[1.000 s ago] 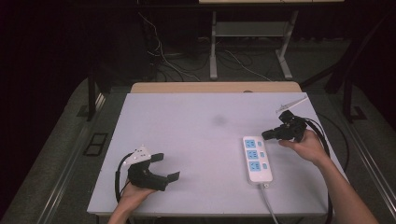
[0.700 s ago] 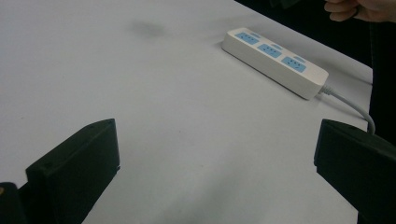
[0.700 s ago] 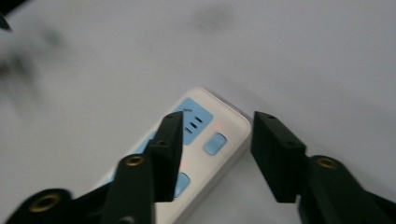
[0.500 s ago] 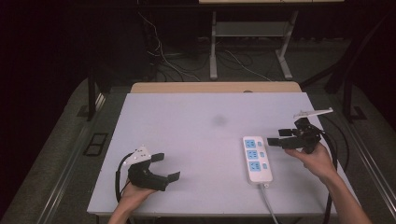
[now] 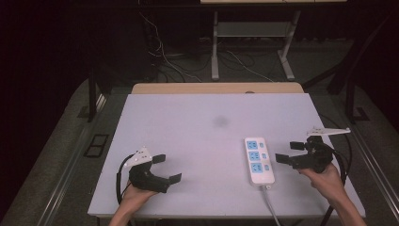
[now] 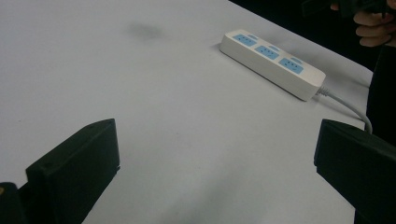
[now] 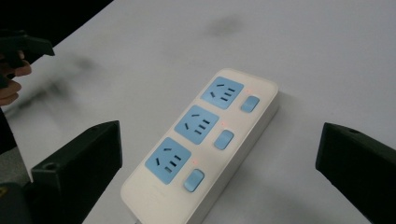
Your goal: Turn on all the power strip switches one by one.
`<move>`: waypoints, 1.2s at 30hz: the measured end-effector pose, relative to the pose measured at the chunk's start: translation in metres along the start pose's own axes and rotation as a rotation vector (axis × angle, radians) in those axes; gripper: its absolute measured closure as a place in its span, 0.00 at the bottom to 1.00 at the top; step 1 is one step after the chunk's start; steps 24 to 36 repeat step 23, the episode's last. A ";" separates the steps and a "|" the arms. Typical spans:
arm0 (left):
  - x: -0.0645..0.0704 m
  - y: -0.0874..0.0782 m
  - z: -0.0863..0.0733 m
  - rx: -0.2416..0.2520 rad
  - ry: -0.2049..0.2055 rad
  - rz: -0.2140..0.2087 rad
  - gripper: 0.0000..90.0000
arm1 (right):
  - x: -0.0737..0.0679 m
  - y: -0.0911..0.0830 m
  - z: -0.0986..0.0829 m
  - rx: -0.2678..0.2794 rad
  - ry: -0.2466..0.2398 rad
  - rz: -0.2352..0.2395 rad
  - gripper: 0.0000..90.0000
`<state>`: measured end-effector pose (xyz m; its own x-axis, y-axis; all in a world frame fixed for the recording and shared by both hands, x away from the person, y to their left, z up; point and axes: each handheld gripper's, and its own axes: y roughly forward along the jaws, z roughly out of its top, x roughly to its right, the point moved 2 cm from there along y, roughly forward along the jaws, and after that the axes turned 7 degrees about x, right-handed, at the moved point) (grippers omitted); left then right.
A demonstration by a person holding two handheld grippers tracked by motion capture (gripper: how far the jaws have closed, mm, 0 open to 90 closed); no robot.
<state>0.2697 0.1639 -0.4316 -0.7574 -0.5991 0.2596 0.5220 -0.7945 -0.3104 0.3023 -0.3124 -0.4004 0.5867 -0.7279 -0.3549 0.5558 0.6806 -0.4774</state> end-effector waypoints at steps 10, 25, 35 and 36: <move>-0.001 0.000 0.000 -0.001 -0.001 0.002 0.00 | -0.019 -0.006 -0.027 0.052 -0.022 0.024 0.00; -0.002 0.000 -0.001 -0.006 -0.001 0.003 0.00 | -0.027 -0.002 -0.050 0.065 -0.057 0.039 0.00; -0.002 0.000 -0.001 -0.006 -0.001 0.003 0.00 | -0.027 -0.002 -0.050 0.065 -0.057 0.039 0.00; -0.002 0.000 -0.001 -0.006 -0.001 0.003 0.00 | -0.027 -0.002 -0.050 0.065 -0.057 0.039 0.00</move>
